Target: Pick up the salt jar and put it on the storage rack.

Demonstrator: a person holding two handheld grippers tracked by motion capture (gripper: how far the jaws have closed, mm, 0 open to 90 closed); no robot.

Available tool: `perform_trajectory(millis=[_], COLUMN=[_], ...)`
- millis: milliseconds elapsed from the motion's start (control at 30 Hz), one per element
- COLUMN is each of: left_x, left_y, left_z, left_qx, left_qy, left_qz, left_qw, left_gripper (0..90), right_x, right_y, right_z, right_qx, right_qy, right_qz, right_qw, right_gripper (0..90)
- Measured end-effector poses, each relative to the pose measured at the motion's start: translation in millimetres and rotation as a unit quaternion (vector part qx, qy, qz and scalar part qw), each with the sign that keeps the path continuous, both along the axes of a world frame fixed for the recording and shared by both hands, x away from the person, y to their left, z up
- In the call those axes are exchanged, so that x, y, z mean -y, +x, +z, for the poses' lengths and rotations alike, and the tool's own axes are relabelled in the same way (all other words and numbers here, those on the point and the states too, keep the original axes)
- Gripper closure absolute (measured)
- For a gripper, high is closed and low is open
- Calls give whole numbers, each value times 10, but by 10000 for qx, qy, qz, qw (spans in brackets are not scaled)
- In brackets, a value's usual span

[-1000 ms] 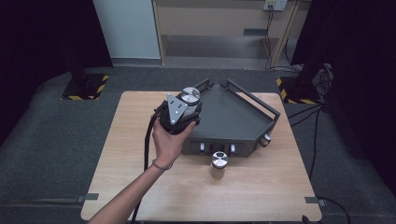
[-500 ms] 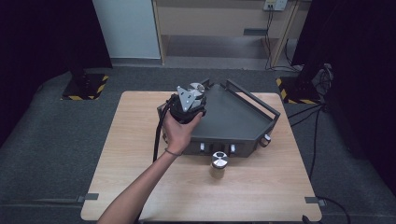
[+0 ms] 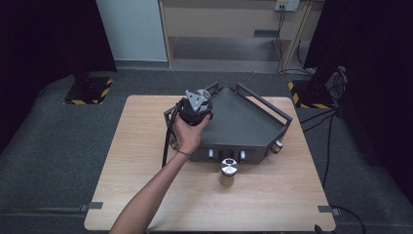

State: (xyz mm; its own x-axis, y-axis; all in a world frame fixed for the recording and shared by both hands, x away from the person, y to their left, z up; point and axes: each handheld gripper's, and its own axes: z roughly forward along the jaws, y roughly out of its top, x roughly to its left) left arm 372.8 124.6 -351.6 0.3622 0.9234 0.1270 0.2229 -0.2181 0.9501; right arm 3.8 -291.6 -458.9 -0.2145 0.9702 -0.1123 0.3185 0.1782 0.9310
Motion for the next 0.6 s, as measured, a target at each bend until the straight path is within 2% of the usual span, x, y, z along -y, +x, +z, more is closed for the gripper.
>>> perform_trajectory(millis=[233, 300, 600], left_x=[-1, -6, -23], left_y=[67, 67, 57], left_z=[-95, -132, -171], left_qx=[-148, -118, -92], left_qy=[-102, -176, -256], left_qz=[15, 34, 57], left_qw=[9998, 9998, 9996], left_gripper=[304, 303, 301], right_x=[-1, -1, -2], right_y=[6, 7, 16], right_z=[-1, -1, -2], right_qx=[-8, -11, -24], right_qy=[-6, -1, -3], right_qz=[1, -3, -3], right_qw=[10000, 10000, 10000], right_gripper=[61, 61, 61])
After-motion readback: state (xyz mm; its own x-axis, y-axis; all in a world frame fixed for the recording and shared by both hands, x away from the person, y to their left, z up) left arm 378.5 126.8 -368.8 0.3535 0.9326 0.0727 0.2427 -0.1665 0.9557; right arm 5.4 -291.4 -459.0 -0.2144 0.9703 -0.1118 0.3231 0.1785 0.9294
